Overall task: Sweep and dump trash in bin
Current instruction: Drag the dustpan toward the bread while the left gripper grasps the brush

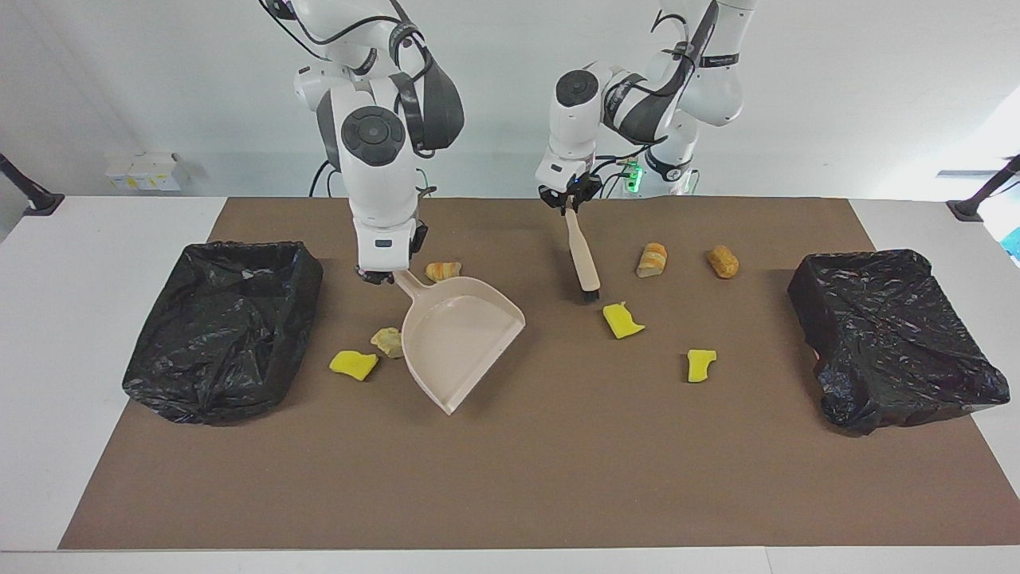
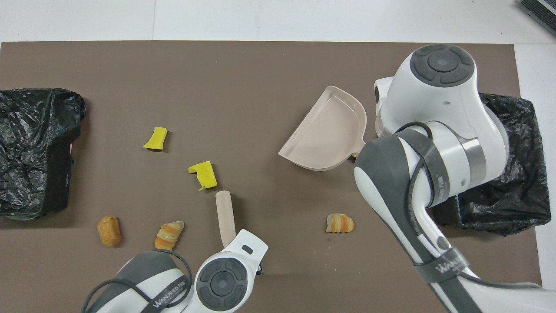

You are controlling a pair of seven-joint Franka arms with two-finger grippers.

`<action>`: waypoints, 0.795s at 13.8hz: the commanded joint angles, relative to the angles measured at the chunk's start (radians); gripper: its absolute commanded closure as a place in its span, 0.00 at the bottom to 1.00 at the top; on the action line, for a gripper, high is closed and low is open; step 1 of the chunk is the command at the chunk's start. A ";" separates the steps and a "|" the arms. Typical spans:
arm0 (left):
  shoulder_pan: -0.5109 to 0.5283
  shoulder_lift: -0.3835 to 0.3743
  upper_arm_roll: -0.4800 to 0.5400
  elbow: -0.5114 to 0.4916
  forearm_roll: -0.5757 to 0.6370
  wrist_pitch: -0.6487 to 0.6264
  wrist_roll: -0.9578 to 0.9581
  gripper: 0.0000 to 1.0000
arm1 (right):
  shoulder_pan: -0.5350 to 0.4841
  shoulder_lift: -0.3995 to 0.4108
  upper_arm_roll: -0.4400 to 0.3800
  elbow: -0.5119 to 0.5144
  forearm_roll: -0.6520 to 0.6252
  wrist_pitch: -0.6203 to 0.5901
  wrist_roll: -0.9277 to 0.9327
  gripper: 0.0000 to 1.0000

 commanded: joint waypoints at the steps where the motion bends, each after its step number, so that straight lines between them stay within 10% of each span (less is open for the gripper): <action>1: 0.051 -0.061 -0.007 0.012 0.045 -0.106 0.005 1.00 | 0.004 -0.087 0.011 -0.131 -0.022 0.047 -0.132 1.00; 11: 0.287 -0.162 -0.010 -0.072 0.278 -0.366 -0.019 1.00 | 0.047 -0.140 0.017 -0.314 -0.026 0.268 -0.390 1.00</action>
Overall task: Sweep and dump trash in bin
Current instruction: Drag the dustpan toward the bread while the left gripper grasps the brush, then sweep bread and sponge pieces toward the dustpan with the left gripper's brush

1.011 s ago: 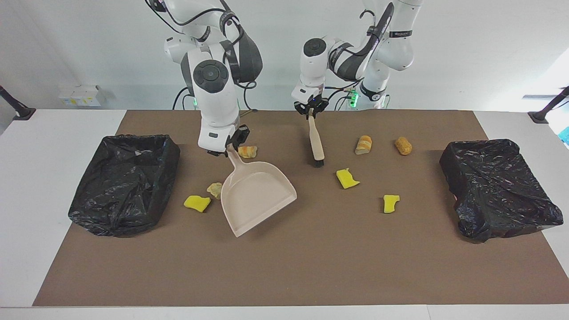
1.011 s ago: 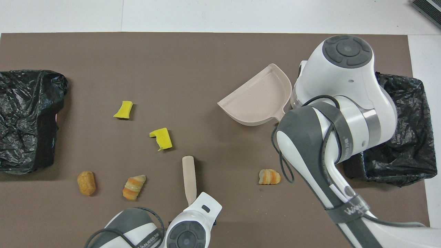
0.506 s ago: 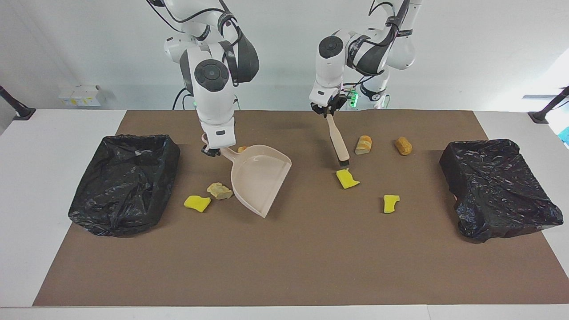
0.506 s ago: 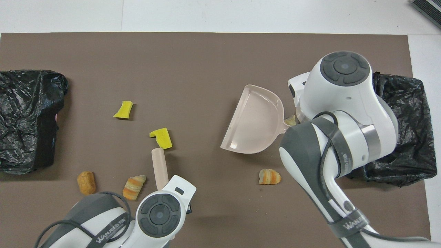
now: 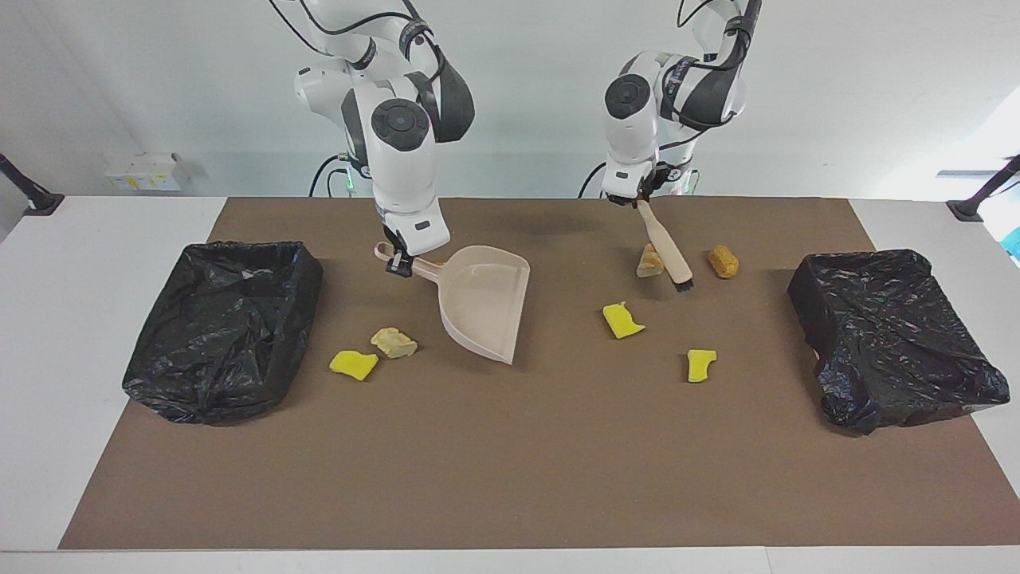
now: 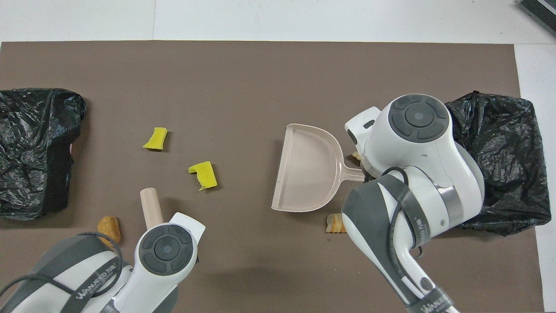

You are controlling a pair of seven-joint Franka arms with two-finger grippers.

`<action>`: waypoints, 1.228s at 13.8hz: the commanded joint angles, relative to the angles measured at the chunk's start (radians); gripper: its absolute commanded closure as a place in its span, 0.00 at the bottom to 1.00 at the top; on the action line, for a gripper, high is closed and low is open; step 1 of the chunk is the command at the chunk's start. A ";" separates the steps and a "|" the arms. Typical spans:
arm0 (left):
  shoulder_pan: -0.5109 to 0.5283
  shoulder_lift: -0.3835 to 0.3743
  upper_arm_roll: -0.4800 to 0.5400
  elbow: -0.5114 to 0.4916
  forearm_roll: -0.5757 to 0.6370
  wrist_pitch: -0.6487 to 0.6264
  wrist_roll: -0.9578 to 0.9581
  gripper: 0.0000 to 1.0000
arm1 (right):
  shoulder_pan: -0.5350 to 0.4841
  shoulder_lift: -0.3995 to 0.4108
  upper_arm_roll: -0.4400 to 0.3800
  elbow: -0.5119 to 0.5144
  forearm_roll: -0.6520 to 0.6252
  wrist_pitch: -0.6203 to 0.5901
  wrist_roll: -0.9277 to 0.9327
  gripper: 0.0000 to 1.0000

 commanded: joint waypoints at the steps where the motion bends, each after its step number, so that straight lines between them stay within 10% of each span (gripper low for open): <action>1: 0.076 -0.077 -0.011 -0.062 0.084 -0.060 -0.019 1.00 | 0.008 -0.024 0.004 -0.068 -0.020 0.073 -0.048 1.00; 9: 0.270 -0.198 -0.016 -0.221 0.104 -0.005 -0.117 1.00 | 0.024 -0.022 0.005 -0.112 -0.046 0.119 -0.065 1.00; 17: 0.233 -0.177 -0.017 -0.258 -0.106 0.105 -0.084 1.00 | 0.037 -0.023 0.005 -0.190 -0.046 0.205 -0.070 1.00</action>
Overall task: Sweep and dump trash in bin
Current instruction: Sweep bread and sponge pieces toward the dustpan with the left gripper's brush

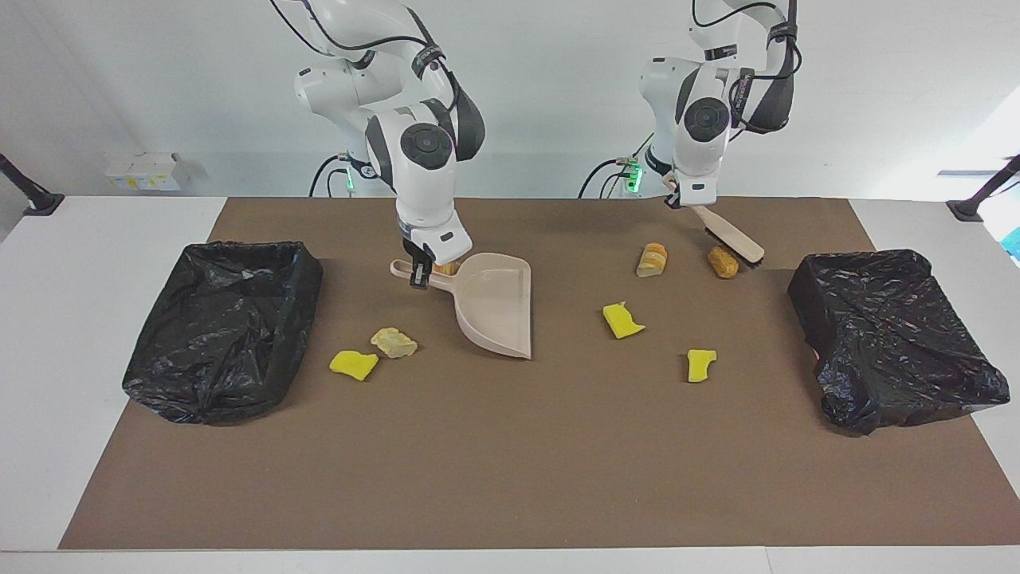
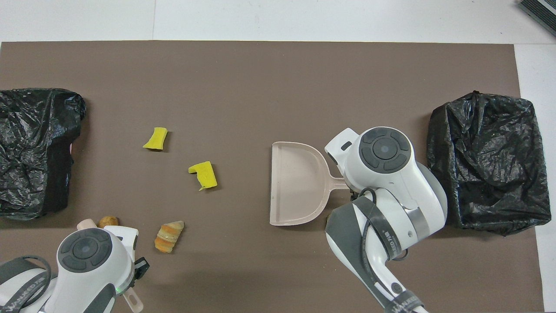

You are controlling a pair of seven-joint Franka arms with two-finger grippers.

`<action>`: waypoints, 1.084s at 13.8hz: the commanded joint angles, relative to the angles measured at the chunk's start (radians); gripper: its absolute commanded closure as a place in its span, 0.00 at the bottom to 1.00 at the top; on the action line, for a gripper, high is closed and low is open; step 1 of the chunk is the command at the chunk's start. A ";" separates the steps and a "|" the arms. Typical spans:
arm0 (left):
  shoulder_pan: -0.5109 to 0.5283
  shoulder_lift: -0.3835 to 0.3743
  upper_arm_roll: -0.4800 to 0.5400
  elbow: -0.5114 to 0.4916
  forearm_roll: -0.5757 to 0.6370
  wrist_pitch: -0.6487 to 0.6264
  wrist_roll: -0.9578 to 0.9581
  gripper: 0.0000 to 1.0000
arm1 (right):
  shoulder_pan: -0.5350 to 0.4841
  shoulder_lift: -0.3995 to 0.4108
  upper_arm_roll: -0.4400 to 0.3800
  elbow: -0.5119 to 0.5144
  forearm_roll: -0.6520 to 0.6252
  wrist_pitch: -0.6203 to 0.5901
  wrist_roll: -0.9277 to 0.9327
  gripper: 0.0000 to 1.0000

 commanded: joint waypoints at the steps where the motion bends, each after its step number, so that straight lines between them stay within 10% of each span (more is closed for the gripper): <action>1: -0.017 -0.008 0.001 -0.021 -0.074 0.080 0.009 1.00 | -0.004 -0.019 0.002 -0.051 -0.017 0.051 -0.034 1.00; 15: -0.164 0.299 -0.005 0.207 -0.234 0.389 0.109 1.00 | 0.010 -0.013 0.004 -0.083 0.018 0.092 -0.020 1.00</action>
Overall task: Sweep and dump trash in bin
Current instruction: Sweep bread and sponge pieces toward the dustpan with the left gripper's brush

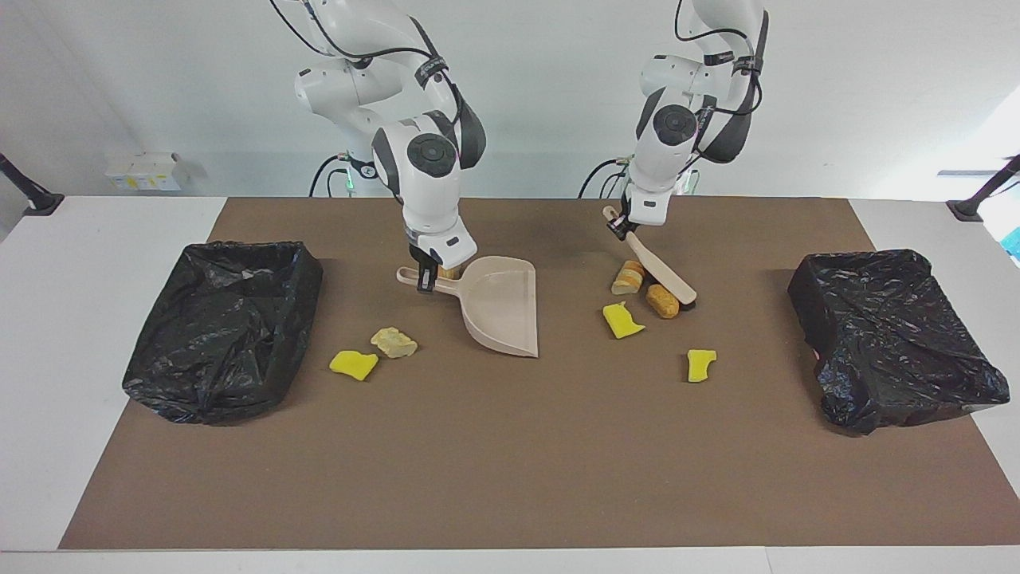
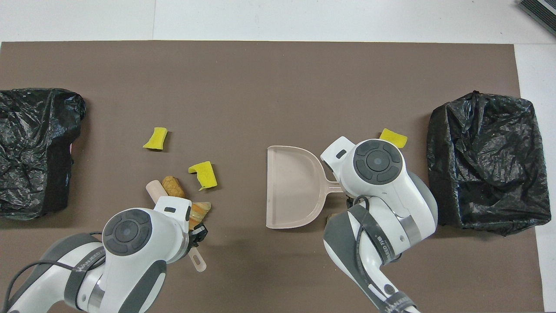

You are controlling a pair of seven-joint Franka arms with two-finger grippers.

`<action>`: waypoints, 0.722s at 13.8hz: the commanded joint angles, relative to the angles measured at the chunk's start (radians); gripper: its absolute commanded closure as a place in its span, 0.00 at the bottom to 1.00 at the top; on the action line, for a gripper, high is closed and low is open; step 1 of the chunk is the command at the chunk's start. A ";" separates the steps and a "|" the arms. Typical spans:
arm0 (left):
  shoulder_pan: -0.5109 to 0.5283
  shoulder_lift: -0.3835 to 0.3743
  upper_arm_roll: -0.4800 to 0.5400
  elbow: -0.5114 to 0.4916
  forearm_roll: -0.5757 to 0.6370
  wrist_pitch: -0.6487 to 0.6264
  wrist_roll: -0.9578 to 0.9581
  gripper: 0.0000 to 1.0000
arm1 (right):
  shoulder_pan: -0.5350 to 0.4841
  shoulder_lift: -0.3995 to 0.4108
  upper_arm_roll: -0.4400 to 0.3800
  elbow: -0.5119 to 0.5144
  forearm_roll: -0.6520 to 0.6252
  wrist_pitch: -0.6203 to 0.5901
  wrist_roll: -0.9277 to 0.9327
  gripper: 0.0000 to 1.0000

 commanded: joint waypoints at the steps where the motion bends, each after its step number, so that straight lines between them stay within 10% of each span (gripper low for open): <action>1: -0.020 0.061 0.008 0.067 -0.022 0.017 0.117 1.00 | 0.002 -0.015 0.004 -0.020 0.020 0.011 -0.018 1.00; 10: -0.067 0.062 0.006 0.073 -0.118 0.030 0.480 1.00 | 0.002 -0.013 0.004 -0.022 0.020 0.024 -0.055 1.00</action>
